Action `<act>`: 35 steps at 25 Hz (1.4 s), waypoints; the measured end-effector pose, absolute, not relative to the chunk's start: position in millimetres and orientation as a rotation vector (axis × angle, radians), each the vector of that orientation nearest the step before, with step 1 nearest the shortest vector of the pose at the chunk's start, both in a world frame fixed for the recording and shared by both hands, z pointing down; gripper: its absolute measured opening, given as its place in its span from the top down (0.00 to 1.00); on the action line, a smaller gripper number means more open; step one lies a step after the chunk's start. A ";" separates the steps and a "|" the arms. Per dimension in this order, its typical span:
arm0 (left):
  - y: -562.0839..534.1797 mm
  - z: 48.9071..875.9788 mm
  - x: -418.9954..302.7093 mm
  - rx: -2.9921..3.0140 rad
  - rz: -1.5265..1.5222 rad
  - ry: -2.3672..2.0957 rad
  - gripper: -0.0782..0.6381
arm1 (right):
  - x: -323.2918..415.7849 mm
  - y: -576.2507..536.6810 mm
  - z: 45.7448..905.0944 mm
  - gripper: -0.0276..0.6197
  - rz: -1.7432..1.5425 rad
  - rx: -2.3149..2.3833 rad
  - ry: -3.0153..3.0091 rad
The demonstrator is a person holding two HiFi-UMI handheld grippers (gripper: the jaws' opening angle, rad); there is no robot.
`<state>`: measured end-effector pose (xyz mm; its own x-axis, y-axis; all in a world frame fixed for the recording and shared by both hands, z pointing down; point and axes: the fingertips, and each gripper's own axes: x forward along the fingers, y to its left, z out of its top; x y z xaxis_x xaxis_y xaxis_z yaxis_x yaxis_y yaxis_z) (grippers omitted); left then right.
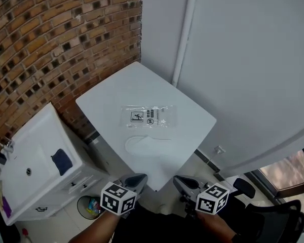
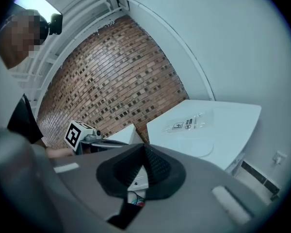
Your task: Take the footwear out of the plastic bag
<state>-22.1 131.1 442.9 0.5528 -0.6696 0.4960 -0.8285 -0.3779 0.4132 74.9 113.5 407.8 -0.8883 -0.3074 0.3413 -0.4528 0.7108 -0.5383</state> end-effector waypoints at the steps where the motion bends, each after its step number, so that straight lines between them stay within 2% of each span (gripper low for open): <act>1: 139.7 440.6 -12.7 2.159 0.328 -1.208 0.88 | 81.0 120.0 407.5 0.95 0.925 0.593 -2.698; 6: 188.2 437.8 17.1 2.148 0.362 -1.250 0.88 | 101.8 151.7 413.4 0.95 0.913 0.508 -2.702; 13: 227.9 440.1 18.7 2.098 0.397 -1.284 0.88 | 109.8 181.0 415.7 0.95 0.905 0.452 -2.695; 25: 205.5 418.5 -11.8 2.227 0.480 -1.162 0.88 | 86.0 167.7 387.2 0.95 0.843 0.636 -2.731; 35: 197.4 425.2 -39.0 2.219 0.440 -1.129 0.88 | 68.0 177.2 406.0 0.95 0.879 0.681 -2.654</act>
